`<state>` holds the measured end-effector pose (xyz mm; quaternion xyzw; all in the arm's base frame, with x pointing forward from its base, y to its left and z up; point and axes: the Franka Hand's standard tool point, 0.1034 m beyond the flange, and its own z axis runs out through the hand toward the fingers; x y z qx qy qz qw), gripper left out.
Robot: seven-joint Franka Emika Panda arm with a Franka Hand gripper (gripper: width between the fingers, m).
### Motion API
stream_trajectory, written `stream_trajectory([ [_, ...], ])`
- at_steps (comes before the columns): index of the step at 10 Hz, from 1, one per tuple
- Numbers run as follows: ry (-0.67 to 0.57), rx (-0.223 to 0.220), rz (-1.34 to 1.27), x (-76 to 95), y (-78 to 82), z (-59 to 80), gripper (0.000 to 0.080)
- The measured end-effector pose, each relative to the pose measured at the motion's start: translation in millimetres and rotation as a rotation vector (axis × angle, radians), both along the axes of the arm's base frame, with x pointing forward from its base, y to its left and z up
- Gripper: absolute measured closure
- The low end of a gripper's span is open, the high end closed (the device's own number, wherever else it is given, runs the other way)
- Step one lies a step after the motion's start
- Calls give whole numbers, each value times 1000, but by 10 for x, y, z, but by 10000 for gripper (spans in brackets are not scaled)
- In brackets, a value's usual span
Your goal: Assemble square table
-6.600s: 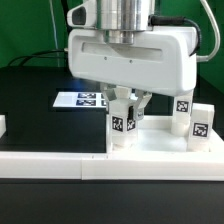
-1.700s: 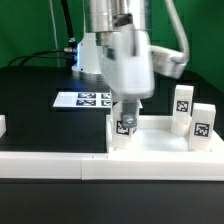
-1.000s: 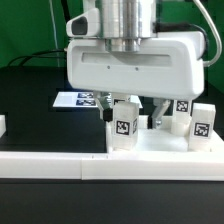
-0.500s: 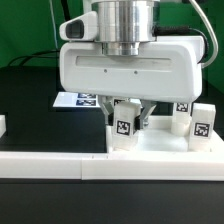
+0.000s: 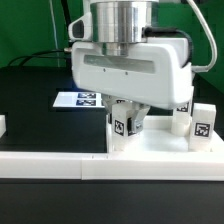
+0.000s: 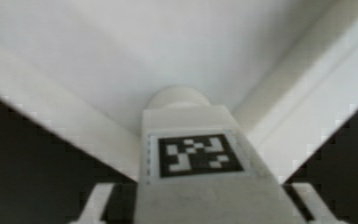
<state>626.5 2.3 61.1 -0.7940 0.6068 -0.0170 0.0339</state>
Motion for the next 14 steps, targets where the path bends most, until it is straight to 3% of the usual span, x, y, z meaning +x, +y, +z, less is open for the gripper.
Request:
stream_trajectory([
  [3, 21, 78, -489, -9, -5, -14, 512],
  [6, 24, 87, -556, -13, -3, -14, 503],
  [7, 20, 80, -496, -9, -2, -7, 503],
  [9, -52, 36, -97, 92, -27, 117, 189],
  [11, -80, 13, 207, 111, -68, 147, 162],
  [14, -84, -13, 384, 107, -92, 140, 150],
])
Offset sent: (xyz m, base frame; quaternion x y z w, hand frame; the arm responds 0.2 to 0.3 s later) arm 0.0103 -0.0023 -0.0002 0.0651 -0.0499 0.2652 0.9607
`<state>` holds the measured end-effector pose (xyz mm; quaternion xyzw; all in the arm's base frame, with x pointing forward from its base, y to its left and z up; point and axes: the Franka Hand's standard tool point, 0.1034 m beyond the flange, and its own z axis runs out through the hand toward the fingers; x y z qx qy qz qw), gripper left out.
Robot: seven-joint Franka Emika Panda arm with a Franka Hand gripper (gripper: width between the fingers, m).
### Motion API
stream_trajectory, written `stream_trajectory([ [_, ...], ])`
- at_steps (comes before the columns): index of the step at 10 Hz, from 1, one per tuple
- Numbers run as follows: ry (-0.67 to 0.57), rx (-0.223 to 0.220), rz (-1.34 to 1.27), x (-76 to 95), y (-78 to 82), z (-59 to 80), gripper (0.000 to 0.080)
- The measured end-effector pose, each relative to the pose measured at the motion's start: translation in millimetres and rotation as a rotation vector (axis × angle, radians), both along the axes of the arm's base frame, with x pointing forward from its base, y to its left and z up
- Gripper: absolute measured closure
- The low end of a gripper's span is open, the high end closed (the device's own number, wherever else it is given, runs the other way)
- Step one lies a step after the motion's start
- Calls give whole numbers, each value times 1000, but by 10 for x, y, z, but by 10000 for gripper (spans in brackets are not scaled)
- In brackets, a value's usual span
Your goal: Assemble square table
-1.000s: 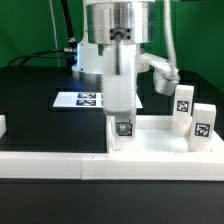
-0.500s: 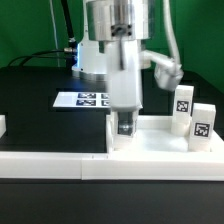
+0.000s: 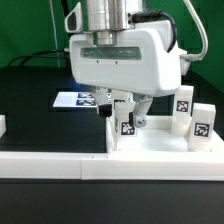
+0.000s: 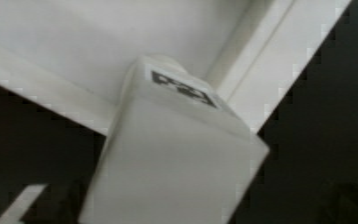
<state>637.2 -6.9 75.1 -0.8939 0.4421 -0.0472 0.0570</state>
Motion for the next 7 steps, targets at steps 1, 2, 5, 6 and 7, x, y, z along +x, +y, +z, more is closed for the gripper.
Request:
stream_trajectory([
  [1, -5, -18, 75, 5, 0, 2, 150],
  [2, -26, -75, 284, 31, 19, 9, 150],
  [5, 13, -120, 705, -44, 141, -46, 150],
  [6, 10, -128, 771, -39, 125, -38, 150],
  [7, 7, -136, 818, -45, 78, -38, 150],
])
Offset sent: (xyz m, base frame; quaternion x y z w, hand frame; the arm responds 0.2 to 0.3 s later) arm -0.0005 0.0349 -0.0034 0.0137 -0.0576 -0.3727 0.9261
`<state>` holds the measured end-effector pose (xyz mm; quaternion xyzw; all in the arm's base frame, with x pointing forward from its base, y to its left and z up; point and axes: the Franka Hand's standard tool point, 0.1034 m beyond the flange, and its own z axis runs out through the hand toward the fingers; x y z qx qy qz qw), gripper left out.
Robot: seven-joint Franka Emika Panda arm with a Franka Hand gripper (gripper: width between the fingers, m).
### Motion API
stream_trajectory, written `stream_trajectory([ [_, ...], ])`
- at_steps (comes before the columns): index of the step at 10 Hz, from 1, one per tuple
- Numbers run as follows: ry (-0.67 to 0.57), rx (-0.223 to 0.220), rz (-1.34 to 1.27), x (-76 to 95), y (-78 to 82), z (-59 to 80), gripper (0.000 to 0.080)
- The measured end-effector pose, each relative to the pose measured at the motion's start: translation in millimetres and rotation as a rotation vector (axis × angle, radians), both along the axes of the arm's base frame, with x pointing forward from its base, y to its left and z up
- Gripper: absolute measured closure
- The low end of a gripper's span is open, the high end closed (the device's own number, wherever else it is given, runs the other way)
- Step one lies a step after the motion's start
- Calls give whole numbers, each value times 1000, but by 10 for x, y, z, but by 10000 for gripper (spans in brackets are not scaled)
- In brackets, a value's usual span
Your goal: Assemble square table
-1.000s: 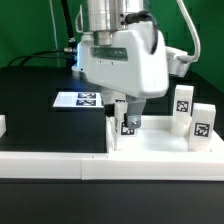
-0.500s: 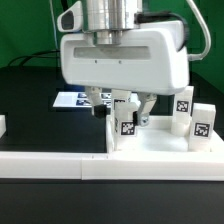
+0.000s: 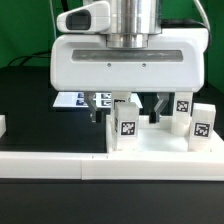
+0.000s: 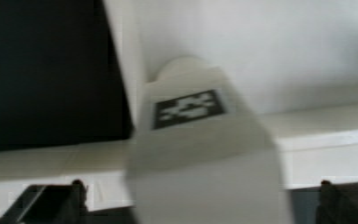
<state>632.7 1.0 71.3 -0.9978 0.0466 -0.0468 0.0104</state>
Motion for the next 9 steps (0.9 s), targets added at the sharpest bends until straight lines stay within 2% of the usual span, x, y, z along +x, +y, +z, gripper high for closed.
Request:
stream_trajectory([
  [3, 3, -7, -6, -3, -17, -4, 150],
  [5, 4, 3, -108, -3, -19, -5, 417],
  [6, 5, 9, -176, -4, -20, -6, 514],
  [9, 10, 45, -561, -4, -39, -7, 512],
])
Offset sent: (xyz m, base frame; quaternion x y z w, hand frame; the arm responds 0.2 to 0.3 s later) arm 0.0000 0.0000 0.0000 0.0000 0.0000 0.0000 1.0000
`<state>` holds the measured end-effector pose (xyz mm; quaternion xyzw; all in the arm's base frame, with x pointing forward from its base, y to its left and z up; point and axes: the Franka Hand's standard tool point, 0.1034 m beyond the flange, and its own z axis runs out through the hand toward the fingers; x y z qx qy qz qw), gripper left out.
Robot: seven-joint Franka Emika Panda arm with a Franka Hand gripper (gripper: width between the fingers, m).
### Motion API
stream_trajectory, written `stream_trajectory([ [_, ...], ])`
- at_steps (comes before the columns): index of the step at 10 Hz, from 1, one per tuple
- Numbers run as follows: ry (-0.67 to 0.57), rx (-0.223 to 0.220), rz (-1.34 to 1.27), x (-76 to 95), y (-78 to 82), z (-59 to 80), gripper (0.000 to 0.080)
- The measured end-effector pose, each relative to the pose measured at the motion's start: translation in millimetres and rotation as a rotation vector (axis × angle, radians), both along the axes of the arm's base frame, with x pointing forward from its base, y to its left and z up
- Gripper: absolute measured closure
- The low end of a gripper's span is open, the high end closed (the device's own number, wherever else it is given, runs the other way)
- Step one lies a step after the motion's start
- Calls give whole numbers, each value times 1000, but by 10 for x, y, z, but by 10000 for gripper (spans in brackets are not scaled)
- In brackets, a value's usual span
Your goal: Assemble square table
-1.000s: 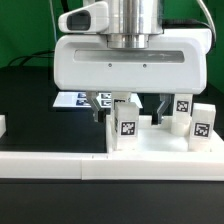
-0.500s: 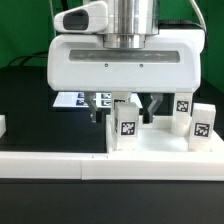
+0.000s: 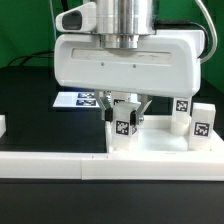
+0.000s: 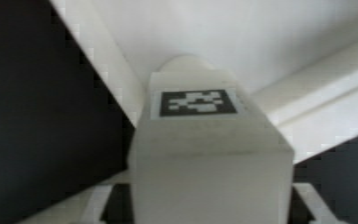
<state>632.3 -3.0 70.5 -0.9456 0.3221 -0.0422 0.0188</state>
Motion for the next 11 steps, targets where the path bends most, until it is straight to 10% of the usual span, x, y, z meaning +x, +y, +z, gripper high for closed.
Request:
stream_trajectory([
  [6, 91, 93, -927, -68, -55, -13, 511],
  [11, 107, 65, -1150, -91, -70, 2, 509],
])
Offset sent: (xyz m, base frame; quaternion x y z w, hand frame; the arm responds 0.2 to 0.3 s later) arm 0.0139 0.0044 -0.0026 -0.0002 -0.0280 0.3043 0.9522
